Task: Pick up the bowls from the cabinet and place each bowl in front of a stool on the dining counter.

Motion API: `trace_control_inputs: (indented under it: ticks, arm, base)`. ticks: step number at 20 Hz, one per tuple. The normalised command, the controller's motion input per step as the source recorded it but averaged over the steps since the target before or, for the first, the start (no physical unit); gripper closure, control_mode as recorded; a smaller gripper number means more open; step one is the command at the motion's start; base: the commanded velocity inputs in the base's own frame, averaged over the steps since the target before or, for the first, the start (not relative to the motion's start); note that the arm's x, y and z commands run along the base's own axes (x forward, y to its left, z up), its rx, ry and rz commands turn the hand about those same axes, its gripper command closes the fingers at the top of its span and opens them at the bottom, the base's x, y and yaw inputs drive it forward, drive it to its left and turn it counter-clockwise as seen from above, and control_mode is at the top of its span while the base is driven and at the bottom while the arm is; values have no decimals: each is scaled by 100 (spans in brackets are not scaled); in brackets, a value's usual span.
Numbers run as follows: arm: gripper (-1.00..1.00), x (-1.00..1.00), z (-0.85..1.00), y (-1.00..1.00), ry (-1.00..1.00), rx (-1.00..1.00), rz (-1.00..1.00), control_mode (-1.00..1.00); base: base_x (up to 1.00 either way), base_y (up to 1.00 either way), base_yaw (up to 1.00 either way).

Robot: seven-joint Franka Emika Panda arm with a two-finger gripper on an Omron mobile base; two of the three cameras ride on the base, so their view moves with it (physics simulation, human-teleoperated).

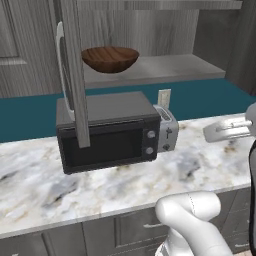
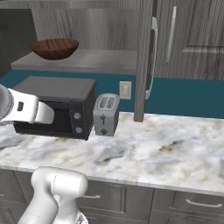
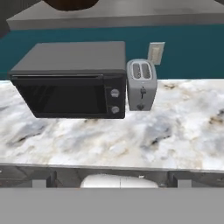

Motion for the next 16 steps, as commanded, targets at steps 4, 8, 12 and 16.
trace_control_inputs:
  ticks: [4, 8, 12, 16]
  arm:
    - [-100, -25, 48, 0, -11, 11, 0, -100]
    - [-100, -10, 59, 10, -6, 10, -1, -100]
    - [-100, 1, 58, 13, 0, 14, -1, -100]
    - [-100, 14, 32, 5, 0, 18, -5, -100]
  base:
    - [0, 0, 0]
    - [0, 0, 0]
    - [0, 0, 0]
    - [0, 0, 0]
